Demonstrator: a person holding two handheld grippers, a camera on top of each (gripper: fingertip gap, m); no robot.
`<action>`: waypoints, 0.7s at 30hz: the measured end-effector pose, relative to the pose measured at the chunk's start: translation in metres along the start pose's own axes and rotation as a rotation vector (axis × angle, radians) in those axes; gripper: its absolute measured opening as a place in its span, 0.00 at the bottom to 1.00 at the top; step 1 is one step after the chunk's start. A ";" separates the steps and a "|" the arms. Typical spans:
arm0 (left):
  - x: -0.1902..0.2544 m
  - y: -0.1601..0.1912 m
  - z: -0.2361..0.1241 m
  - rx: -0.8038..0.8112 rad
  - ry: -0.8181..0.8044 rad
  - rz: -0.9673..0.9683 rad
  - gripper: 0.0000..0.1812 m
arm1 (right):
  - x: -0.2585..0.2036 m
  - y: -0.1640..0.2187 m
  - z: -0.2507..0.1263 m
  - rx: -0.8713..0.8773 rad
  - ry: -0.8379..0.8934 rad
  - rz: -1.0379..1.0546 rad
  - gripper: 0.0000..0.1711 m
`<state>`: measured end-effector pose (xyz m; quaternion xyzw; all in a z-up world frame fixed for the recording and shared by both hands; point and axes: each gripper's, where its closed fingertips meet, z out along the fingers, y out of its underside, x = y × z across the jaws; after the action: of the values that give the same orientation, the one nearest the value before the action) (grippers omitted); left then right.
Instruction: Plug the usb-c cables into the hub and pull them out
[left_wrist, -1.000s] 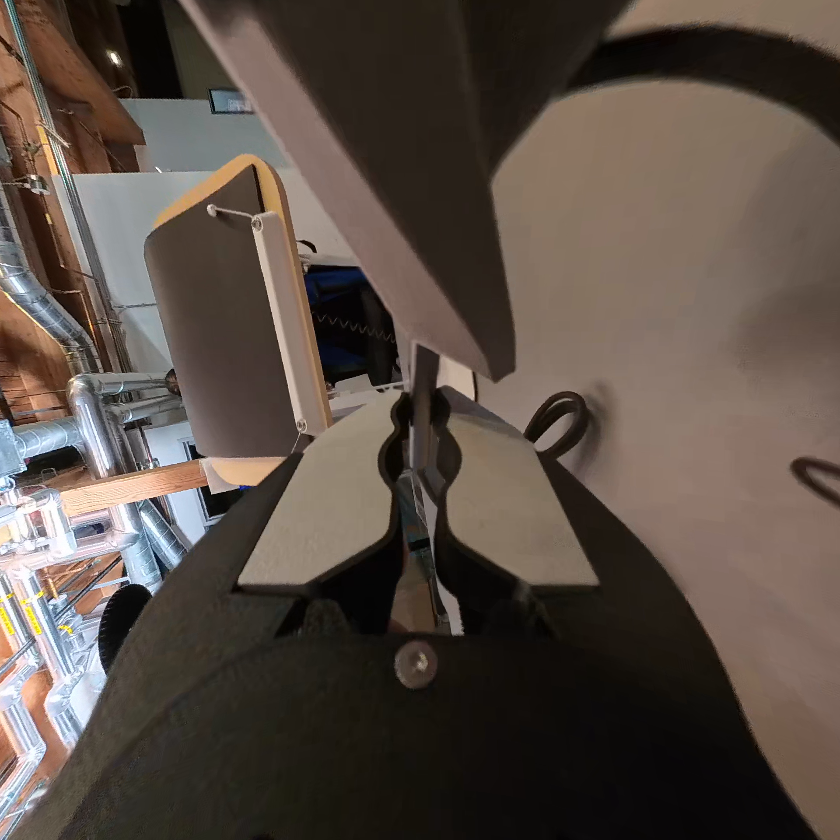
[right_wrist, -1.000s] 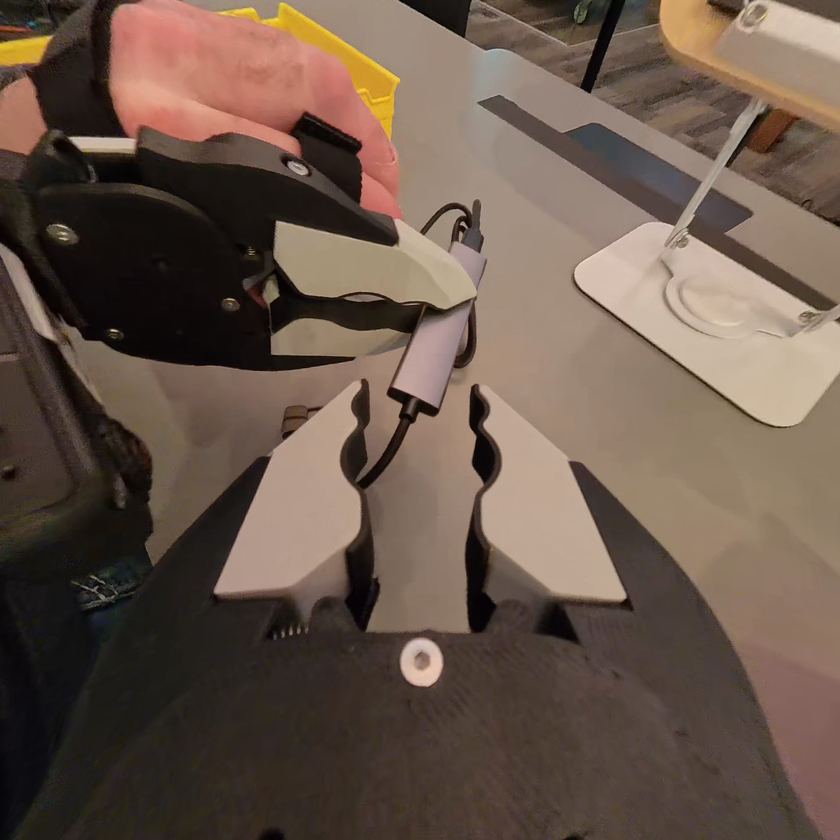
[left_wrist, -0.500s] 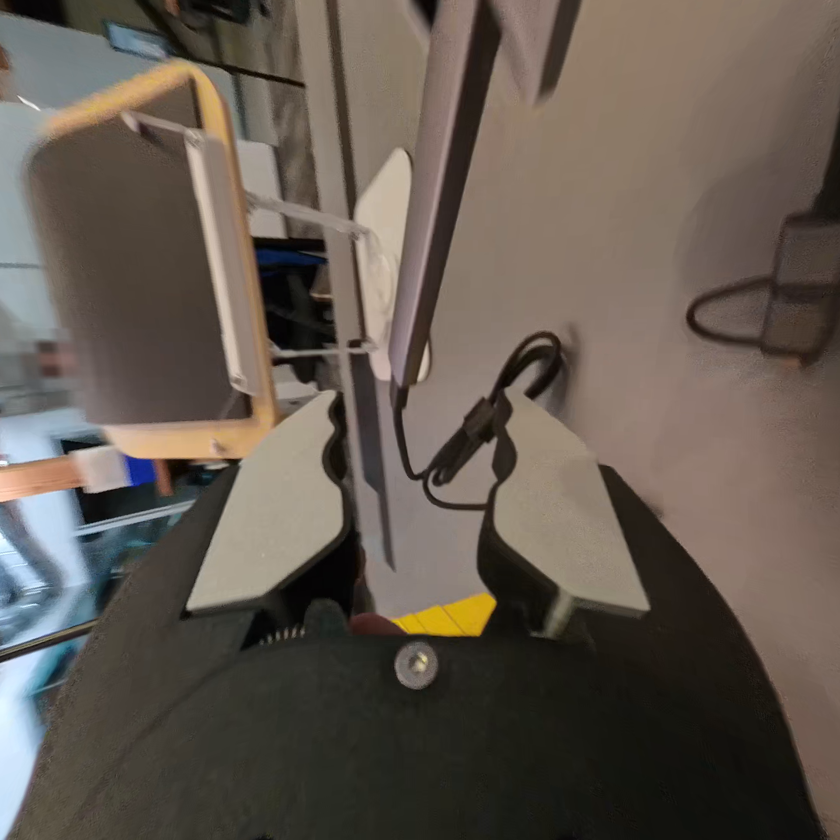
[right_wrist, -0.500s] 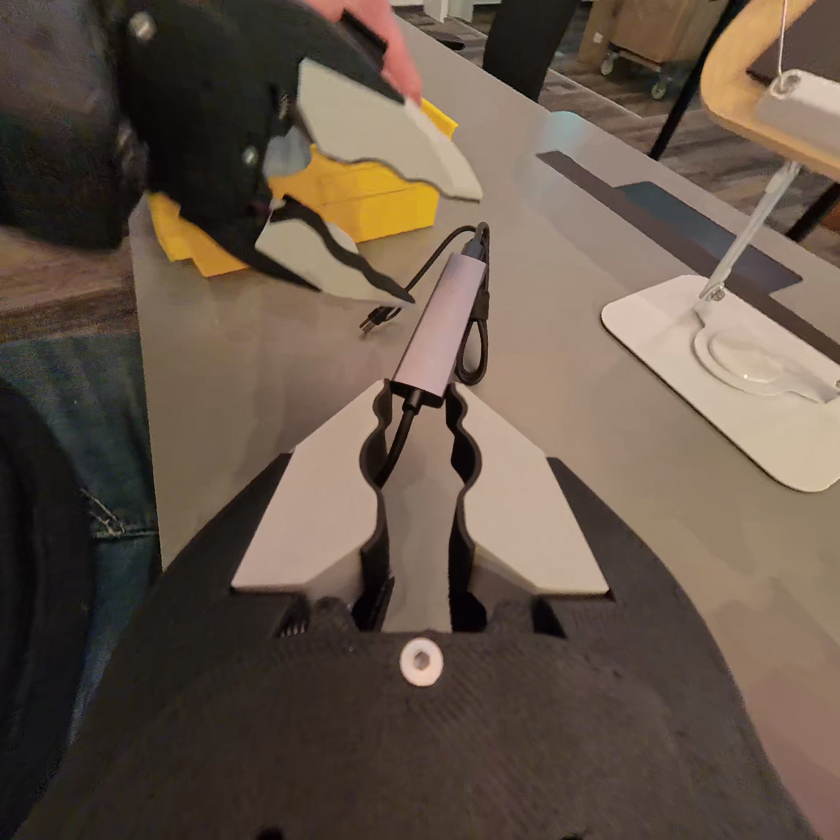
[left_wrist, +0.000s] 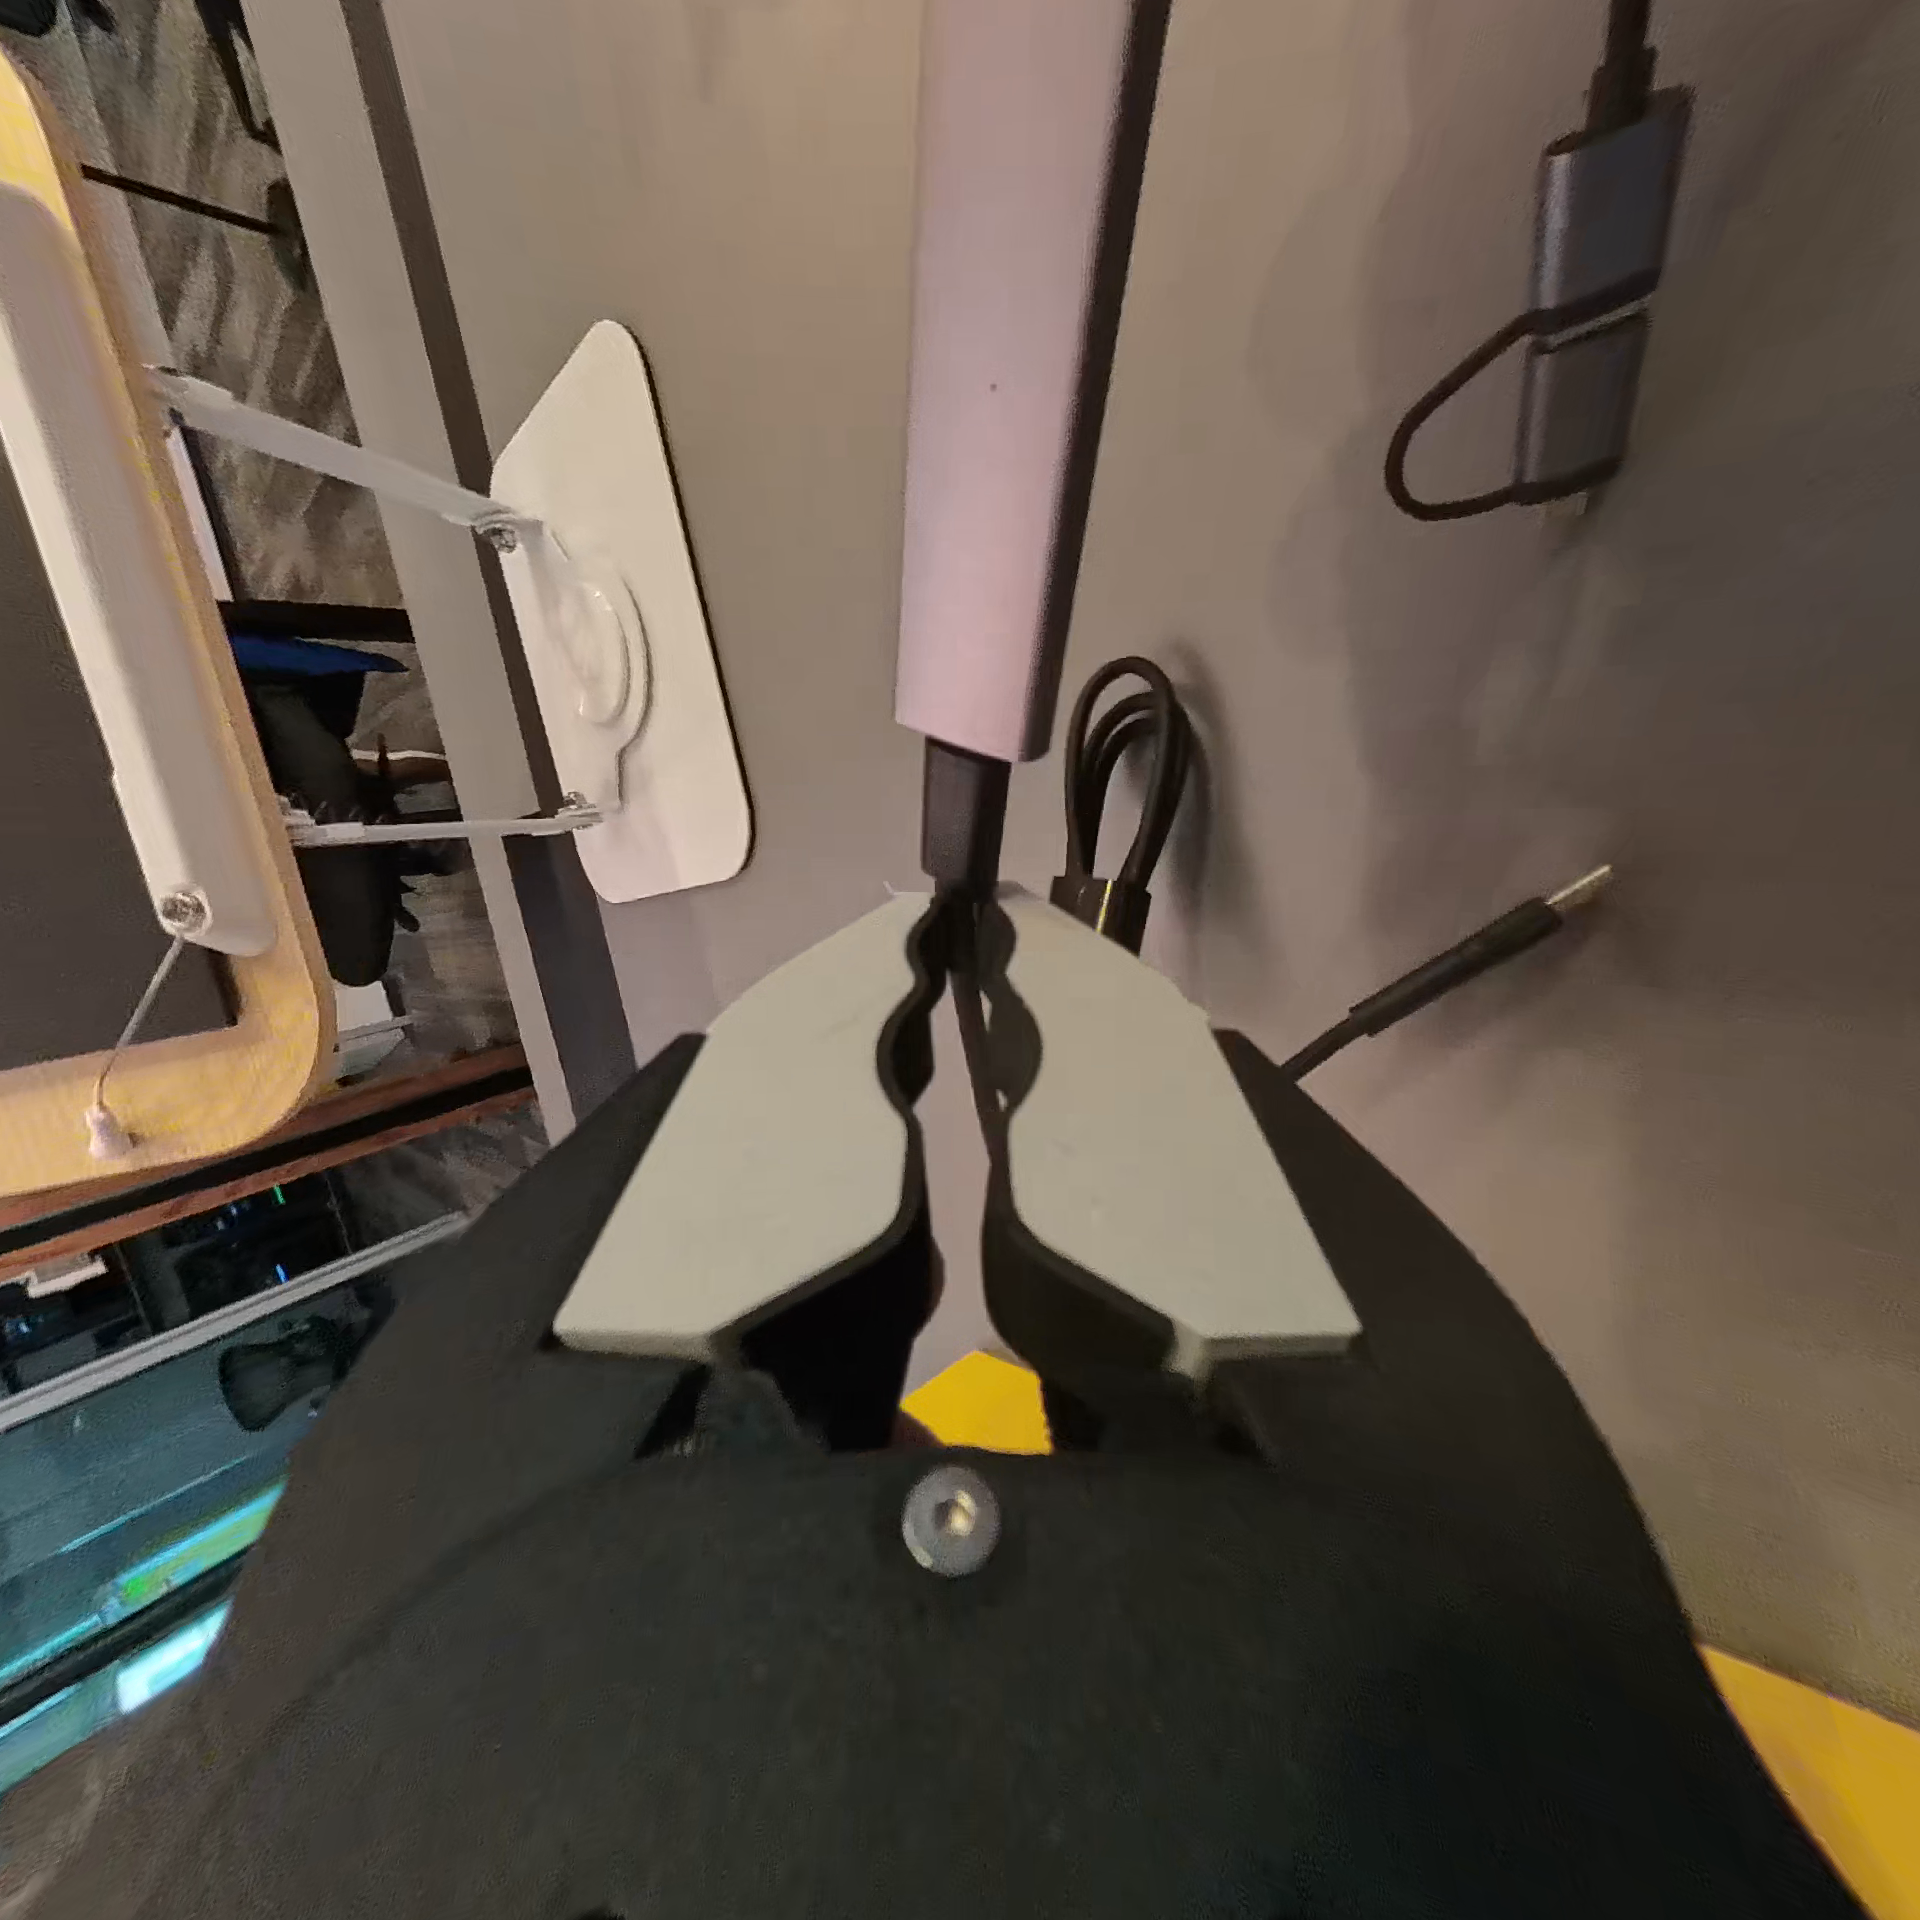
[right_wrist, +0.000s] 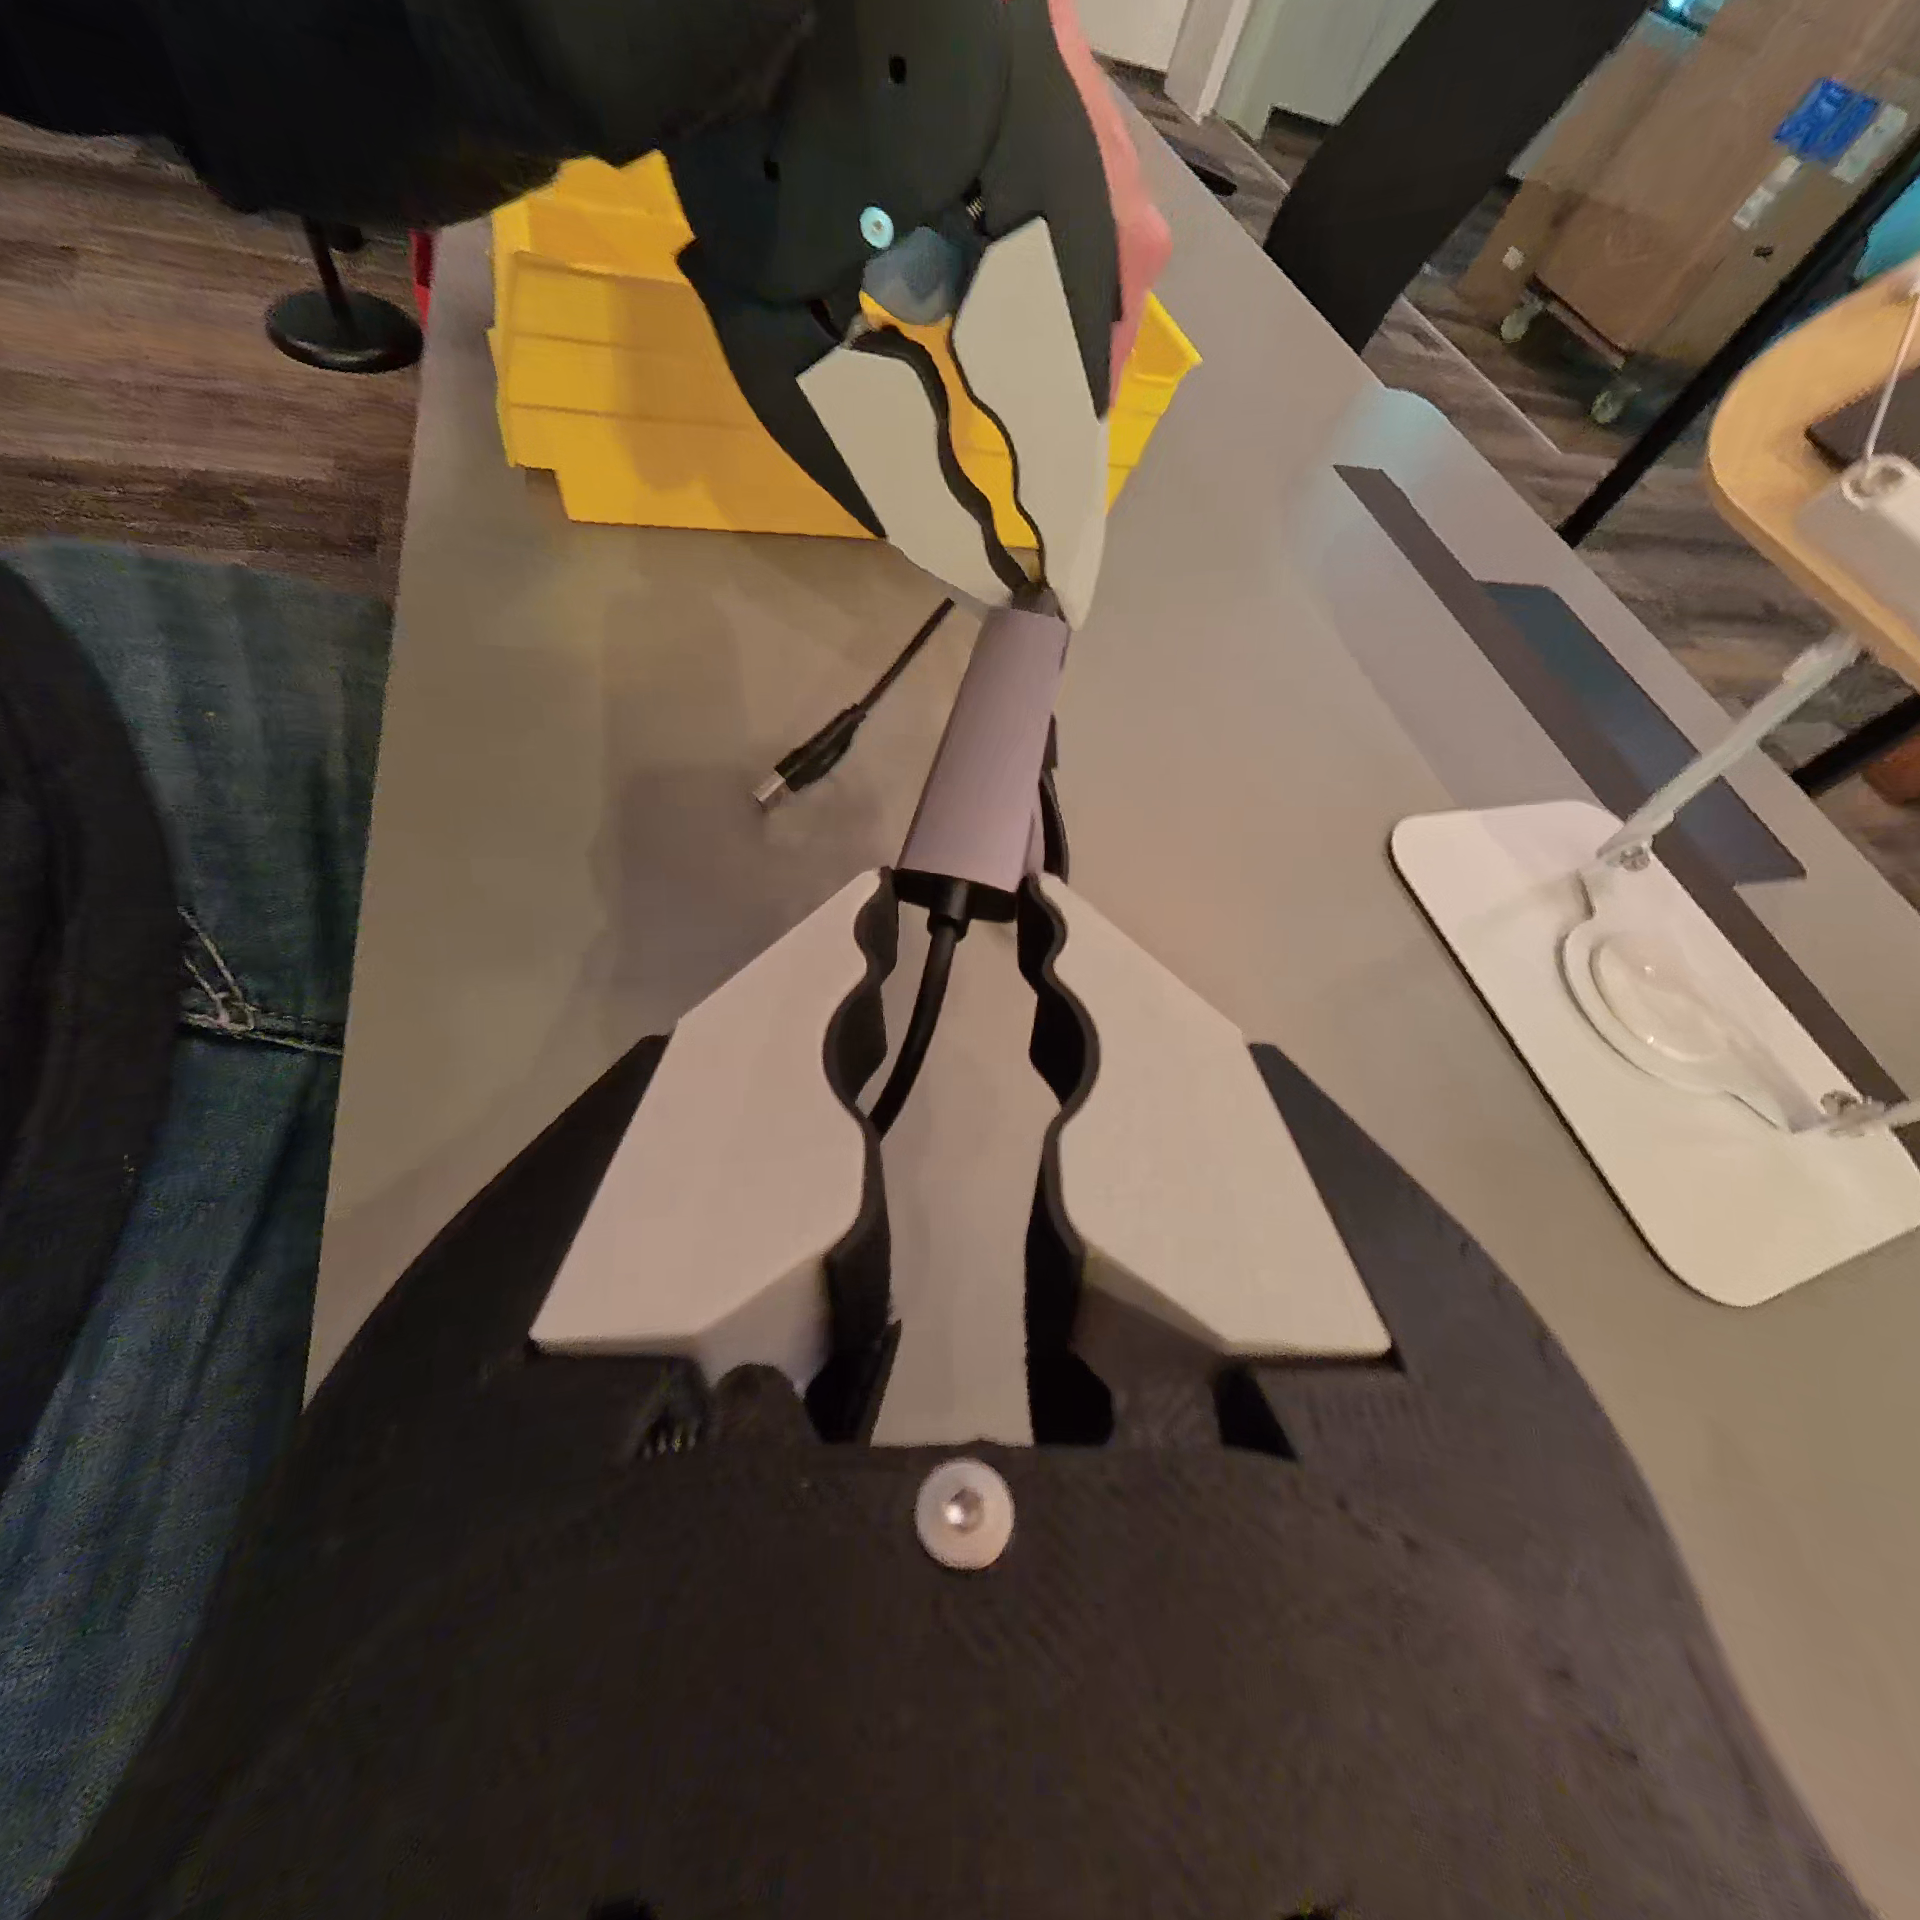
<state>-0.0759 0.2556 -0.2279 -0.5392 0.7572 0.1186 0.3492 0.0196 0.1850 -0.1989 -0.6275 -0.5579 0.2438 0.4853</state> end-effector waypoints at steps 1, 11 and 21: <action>0.000 0.001 0.001 -0.001 -0.004 -0.018 0.02 | 0.004 0.004 0.000 -0.016 0.012 0.018 0.12; -0.003 0.009 0.002 -0.110 -0.086 -0.052 0.02 | 0.026 0.011 -0.006 -0.174 0.125 0.008 0.30; -0.006 -0.023 -0.013 -0.134 -0.186 -0.053 0.02 | 0.021 0.004 0.038 -0.200 0.005 -0.003 0.29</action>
<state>-0.0594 0.2442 -0.2100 -0.5676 0.6974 0.2092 0.3843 -0.0050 0.2183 -0.2134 -0.6727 -0.5792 0.1848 0.4218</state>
